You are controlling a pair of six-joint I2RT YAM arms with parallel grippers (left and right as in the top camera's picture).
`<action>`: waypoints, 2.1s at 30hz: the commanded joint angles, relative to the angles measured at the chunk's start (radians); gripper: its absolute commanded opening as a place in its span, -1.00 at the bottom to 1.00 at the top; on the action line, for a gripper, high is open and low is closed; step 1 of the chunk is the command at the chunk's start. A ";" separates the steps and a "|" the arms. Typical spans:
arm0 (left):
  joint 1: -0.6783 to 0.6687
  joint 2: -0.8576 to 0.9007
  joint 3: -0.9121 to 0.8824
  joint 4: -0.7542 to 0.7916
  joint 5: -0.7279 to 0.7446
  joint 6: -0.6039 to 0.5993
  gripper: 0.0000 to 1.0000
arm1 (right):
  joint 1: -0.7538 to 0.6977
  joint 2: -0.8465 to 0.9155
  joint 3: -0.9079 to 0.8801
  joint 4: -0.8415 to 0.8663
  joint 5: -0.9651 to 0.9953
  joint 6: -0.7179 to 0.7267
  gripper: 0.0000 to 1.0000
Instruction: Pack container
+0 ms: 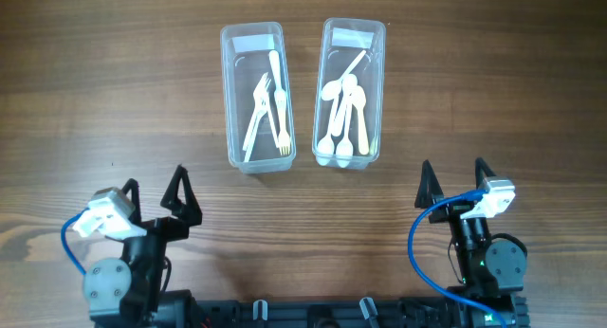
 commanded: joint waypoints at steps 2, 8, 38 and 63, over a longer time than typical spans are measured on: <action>0.003 -0.036 -0.122 0.113 0.011 0.003 1.00 | -0.006 -0.013 -0.001 0.004 -0.014 -0.015 1.00; 0.003 -0.084 -0.209 0.150 0.011 0.002 1.00 | -0.006 -0.013 -0.001 0.004 -0.014 -0.014 1.00; 0.003 -0.084 -0.334 0.183 -0.101 0.560 0.99 | -0.006 -0.013 -0.001 0.004 -0.014 -0.014 1.00; 0.003 -0.079 -0.334 0.183 -0.101 0.560 0.99 | -0.006 -0.013 -0.001 0.004 -0.014 -0.015 0.99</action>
